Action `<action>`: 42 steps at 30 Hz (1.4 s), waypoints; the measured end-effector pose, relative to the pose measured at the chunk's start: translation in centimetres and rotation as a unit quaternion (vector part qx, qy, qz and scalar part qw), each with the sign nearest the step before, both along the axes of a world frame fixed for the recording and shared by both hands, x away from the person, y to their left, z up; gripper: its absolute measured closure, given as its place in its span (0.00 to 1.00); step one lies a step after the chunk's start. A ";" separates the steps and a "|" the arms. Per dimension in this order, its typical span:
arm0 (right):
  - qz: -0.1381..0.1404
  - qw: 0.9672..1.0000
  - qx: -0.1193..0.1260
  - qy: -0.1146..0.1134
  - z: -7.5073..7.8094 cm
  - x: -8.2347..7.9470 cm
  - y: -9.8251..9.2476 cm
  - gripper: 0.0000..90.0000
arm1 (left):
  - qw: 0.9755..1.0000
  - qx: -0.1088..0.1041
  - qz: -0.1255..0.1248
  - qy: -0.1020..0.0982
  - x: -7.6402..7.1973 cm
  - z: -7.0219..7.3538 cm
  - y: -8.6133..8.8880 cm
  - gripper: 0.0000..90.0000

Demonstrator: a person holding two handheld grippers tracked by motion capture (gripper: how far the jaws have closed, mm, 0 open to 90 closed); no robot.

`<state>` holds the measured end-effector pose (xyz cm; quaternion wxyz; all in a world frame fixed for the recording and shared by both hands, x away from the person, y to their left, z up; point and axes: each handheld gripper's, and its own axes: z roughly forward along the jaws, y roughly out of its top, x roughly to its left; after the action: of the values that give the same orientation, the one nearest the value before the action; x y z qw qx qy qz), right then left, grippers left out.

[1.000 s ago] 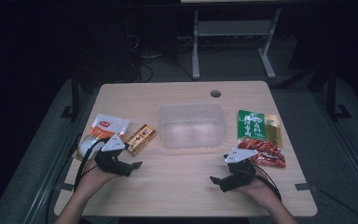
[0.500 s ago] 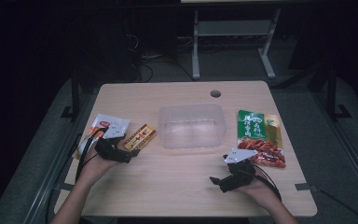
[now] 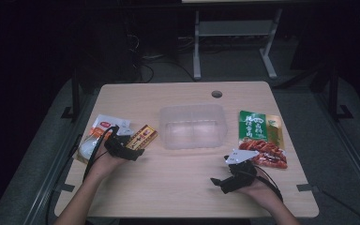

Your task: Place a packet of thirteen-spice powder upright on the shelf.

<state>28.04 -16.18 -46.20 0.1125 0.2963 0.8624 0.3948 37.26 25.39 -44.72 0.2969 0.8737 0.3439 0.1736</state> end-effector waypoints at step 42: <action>0.003 1.000 0.004 0.002 0.1 -0.2 -0.1 0.05 | 0.997 0.000 0.020 0.072 0.2 -0.8 0.1 0.35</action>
<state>27.85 -16.28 -46.10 0.1088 0.2952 0.8616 0.3984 37.49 25.45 -45.52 0.2674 0.8769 0.3820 0.1164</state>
